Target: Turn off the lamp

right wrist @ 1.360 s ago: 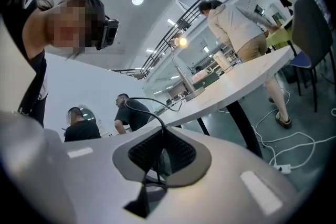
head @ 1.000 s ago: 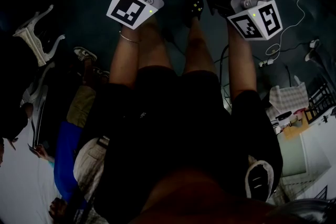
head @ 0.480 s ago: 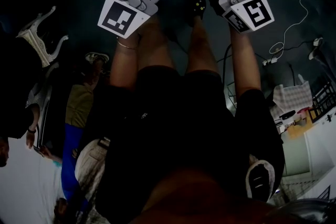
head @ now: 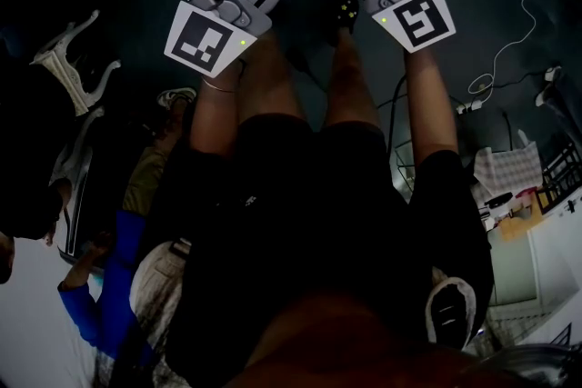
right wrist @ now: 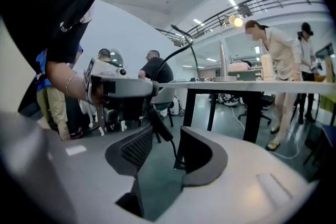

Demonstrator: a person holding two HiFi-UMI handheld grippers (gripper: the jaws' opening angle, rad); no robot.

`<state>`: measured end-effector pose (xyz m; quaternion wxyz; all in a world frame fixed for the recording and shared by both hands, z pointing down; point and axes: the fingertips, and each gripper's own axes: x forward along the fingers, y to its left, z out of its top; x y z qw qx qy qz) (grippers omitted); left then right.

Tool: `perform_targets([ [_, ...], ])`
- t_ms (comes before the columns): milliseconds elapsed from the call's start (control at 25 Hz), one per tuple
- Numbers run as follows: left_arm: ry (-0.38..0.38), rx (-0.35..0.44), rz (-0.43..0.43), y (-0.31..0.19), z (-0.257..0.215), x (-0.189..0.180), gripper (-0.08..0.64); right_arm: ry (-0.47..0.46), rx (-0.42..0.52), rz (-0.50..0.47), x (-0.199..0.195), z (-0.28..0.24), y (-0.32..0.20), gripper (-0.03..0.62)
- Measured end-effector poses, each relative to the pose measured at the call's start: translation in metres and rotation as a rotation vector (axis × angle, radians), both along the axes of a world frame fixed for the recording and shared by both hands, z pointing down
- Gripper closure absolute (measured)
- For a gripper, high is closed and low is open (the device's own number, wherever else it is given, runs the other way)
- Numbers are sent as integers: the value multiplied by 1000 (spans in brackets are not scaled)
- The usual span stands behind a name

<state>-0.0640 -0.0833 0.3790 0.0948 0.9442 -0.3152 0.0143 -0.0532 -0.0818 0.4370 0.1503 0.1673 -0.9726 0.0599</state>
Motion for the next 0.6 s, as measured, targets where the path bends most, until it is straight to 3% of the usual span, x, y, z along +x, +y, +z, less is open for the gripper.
perform_targets([
  [160,28,-1,0,0,-5,-2,548,75,53,-64,-9,8,3,453],
  [600,42,-1,-3,-3,-10,-4,548,46,48,-93,-23,12,-4,454],
])
